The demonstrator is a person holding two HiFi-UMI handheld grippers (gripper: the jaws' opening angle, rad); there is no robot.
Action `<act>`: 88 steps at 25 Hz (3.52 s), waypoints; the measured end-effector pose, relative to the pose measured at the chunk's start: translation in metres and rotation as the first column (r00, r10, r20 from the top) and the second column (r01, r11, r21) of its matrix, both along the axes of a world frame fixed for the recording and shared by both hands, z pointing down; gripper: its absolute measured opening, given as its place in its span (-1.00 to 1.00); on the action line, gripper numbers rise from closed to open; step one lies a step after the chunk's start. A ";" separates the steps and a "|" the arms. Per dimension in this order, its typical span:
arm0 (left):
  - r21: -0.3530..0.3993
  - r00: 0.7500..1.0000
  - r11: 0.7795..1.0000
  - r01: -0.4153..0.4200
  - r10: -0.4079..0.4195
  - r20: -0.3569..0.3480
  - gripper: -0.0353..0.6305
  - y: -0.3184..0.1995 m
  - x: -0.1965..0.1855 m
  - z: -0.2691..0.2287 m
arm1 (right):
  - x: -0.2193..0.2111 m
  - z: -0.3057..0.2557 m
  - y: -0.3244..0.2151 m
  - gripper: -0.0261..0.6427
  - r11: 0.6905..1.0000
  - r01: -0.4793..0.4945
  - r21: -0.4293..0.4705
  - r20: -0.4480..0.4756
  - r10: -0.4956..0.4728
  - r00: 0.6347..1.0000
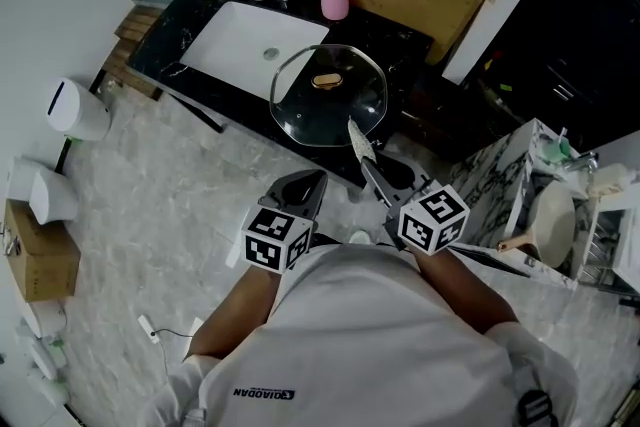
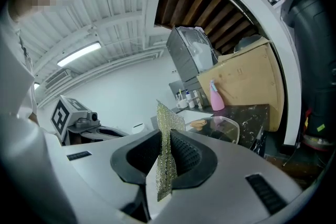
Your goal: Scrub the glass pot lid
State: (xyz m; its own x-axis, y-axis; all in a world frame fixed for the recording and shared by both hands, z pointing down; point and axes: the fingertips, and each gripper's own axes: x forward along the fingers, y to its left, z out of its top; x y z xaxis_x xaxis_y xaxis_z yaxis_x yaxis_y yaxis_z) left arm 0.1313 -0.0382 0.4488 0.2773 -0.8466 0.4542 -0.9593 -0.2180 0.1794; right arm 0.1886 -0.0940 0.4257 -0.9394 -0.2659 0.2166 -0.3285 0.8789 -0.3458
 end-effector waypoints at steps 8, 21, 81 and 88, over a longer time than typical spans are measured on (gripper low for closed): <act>-0.030 0.999 0.998 -0.048 0.047 -0.021 -0.85 -0.035 -0.017 0.014 | -0.011 0.016 -0.032 -0.73 0.999 -0.046 -0.029 -0.042 0.044 0.998; -0.016 0.969 0.969 -0.247 0.248 0.019 -0.85 -0.123 -0.103 0.008 | -0.073 0.013 -0.110 -0.72 0.965 -0.259 0.051 -0.102 0.263 0.959; -0.021 0.889 0.891 -0.454 0.451 -0.076 -0.85 -0.138 -0.251 0.049 | -0.214 0.090 -0.151 -0.69 0.928 -0.205 0.311 -0.621 0.362 0.695; -0.018 0.889 0.891 -0.454 0.452 -0.076 -0.85 -0.136 -0.250 0.047 | -0.222 0.089 -0.143 -0.69 0.936 -0.168 0.309 -0.627 0.334 0.703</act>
State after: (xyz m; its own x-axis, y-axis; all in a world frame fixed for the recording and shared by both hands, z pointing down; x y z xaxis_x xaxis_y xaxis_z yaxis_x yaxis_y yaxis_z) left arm -0.1184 -0.1742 0.4956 0.6581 -0.6057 0.4473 -0.7431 -0.6182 0.2561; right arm -0.0331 -0.2368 0.5144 -0.4665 -0.5868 0.6619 -0.6179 0.7516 0.2309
